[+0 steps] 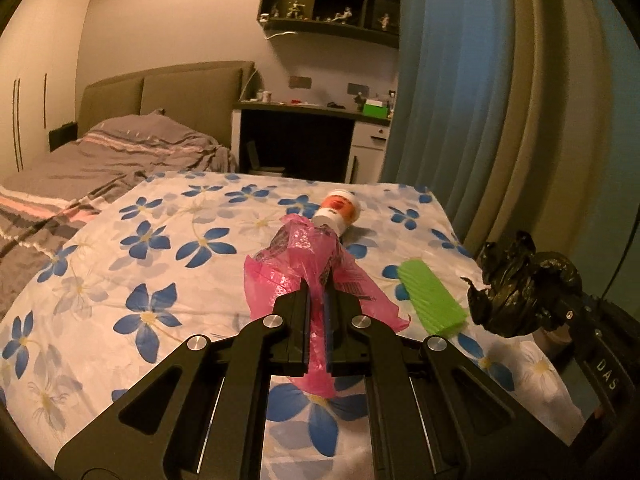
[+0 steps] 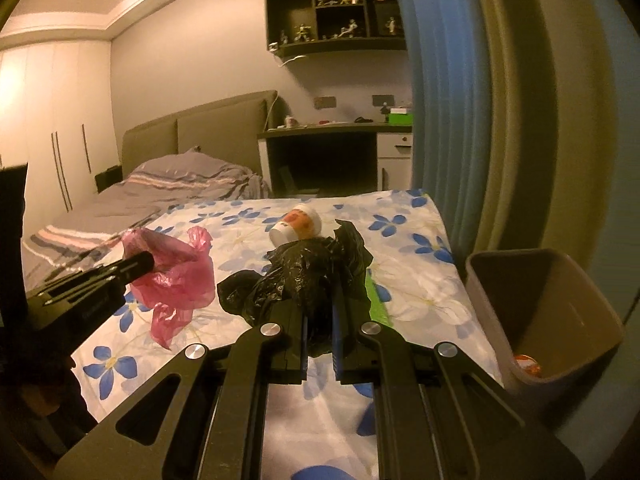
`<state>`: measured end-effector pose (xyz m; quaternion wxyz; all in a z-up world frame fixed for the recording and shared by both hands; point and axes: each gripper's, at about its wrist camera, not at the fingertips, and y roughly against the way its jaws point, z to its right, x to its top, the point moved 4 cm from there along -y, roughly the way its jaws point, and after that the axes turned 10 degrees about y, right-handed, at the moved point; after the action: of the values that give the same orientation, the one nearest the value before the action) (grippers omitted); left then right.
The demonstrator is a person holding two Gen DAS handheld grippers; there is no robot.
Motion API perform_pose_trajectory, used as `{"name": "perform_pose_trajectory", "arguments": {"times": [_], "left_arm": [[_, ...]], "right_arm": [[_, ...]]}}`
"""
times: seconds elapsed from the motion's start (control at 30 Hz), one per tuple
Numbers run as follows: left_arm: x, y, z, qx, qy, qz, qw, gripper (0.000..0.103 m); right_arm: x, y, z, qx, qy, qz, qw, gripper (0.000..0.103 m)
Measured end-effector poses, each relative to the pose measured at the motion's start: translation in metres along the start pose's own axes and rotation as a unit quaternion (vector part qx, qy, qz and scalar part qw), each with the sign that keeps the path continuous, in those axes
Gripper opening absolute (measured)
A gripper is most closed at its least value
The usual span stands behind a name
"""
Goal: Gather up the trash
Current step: 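Carry the pink bag and black bag over the grey bin with both tools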
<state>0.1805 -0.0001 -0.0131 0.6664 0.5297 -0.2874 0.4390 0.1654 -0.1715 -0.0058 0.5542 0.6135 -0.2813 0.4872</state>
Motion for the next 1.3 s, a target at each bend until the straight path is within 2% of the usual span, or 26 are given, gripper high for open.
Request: {"name": "perform_pose_trajectory", "arguments": {"times": [0.57, 1.3], "left_arm": [[-0.01, -0.001, 0.053, -0.021, -0.036, 0.002, 0.9991, 0.004], [-0.033, -0.03, 0.153, -0.089, -0.096, -0.013, 0.9913, 0.004]], "right_arm": [[-0.014, 0.031, 0.041, -0.049, -0.028, 0.02, 0.998, 0.01], [-0.033, 0.052, 0.126, -0.13, -0.071, 0.026, 0.989, 0.01]]}}
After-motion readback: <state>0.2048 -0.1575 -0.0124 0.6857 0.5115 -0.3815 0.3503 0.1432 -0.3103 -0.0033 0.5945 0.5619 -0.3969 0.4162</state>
